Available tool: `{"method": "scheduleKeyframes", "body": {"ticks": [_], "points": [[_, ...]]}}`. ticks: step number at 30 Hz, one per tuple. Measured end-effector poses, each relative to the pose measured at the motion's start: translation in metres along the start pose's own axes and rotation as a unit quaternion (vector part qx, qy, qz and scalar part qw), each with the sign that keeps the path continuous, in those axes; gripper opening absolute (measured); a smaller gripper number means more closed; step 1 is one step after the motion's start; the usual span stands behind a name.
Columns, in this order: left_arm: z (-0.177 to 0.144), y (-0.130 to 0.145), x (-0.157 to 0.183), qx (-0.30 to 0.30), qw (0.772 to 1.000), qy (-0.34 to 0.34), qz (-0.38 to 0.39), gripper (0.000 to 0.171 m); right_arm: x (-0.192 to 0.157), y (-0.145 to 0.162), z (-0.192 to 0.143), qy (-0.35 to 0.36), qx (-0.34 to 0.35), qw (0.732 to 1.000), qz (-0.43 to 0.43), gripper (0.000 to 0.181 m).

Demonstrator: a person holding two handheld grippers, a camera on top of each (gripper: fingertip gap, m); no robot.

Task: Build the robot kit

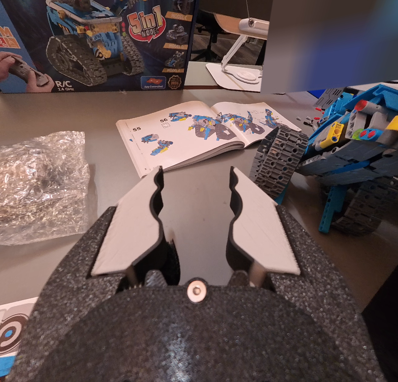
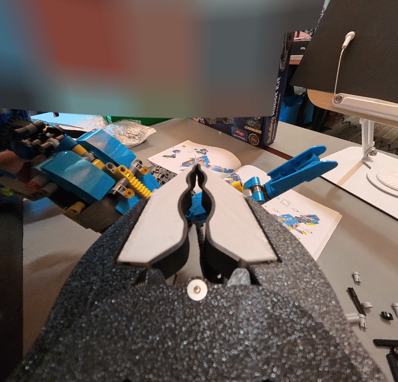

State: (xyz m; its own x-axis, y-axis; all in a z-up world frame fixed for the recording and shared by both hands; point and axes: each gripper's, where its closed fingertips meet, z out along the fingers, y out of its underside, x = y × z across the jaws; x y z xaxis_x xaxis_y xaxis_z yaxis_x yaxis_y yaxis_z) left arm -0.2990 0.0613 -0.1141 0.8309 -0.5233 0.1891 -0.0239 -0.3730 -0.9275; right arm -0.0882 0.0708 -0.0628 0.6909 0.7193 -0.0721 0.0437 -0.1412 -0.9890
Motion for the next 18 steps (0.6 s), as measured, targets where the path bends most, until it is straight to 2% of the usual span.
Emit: {"method": "scheduleKeyframes", "body": {"ticks": [13,18], "points": [[-0.009,-0.007,-0.001,0.02,1.0,-0.009,0.004,0.061,-0.004,-0.009,-0.003,-0.001,0.016,1.0,-0.007,0.0],[-0.014,-0.007,0.005,0.033,0.999,0.008,-0.002,0.06,-0.012,-0.012,-0.005,0.003,0.014,0.999,-0.044,0.0]]}}
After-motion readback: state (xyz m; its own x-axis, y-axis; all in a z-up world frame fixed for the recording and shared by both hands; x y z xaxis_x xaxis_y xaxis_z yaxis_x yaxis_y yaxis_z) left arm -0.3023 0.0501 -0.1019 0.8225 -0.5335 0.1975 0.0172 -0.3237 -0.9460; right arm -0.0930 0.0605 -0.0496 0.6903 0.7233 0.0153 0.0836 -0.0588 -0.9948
